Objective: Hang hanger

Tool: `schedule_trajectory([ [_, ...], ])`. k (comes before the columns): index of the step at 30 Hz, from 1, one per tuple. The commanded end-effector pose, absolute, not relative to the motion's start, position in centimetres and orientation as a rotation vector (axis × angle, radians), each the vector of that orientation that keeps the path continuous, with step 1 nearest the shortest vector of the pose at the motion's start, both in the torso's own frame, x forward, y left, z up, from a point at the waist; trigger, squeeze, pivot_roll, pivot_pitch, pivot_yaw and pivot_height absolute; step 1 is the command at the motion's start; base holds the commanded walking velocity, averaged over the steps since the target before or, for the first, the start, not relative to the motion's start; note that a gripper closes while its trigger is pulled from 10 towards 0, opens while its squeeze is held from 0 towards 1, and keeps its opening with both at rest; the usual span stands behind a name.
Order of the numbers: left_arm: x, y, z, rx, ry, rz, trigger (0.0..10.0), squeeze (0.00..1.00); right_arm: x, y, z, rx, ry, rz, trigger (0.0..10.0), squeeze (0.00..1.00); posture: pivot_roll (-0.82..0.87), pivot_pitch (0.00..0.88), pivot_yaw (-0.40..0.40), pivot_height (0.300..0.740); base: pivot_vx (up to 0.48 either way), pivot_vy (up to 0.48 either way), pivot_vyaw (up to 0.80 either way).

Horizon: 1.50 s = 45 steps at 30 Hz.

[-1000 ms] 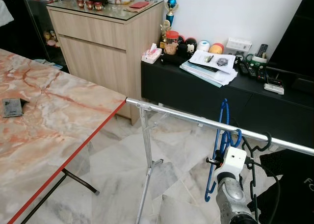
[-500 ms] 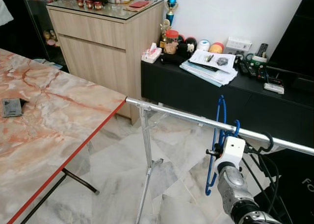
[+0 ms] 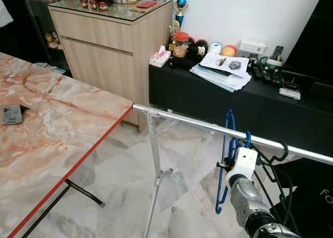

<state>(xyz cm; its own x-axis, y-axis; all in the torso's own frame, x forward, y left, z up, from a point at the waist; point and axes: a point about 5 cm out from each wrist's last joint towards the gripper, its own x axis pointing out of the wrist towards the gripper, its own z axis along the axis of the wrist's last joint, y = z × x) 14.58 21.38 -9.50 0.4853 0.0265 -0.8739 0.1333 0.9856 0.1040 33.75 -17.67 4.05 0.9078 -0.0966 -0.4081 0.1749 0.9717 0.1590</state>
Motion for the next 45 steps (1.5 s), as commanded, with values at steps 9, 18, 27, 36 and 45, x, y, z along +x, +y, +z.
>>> schedule_trajectory([
  [9, 13.9, 20.7, -9.9, 0.158, 1.1, -0.097, 10.0, 0.0, 33.2, -18.0, 3.5, 0.197, 0.422, -0.149, 10.0, 0.65, 0.0, 0.073, -0.042, 0.74, 0.0, 0.0, 0.0],
  [18, 13.8, 20.6, -10.0, 0.161, 1.102, -0.104, 10.0, 0.0, 32.6, -18.1, 3.0, 0.175, 0.39, -0.146, 10.0, 0.64, -0.01, 0.076, -0.043, 0.74, 0.0, 0.0, 0.0],
  [27, 13.5, 20.5, -10.1, 0.16, 1.107, -0.105, 10.0, 0.0, 32.1, -18.1, 3.3, 0.197, 0.27, -0.148, 10.0, 0.62, -0.01, 0.077, -0.048, 0.74, 0.0, 0.0, 0.0],
  [36, 13.2, 19.9, -10.3, 0.158, 1.112, -0.113, 10.0, 0.0, 31.1, -18.2, 3.3, 0.171, 0.175, -0.13, 10.0, 0.63, -0.02, 0.075, -0.055, 0.74, 0.0, 0.0, 0.0],
  [45, 13.0, 19.5, -10.4, 0.158, 1.113, -0.117, 10.0, 0.0, 30.0, -18.2, 3.5, 0.168, 0.076, -0.124, 10.0, 0.63, -0.02, 0.075, -0.056, 0.74, 0.0, 0.0, 0.0],
])
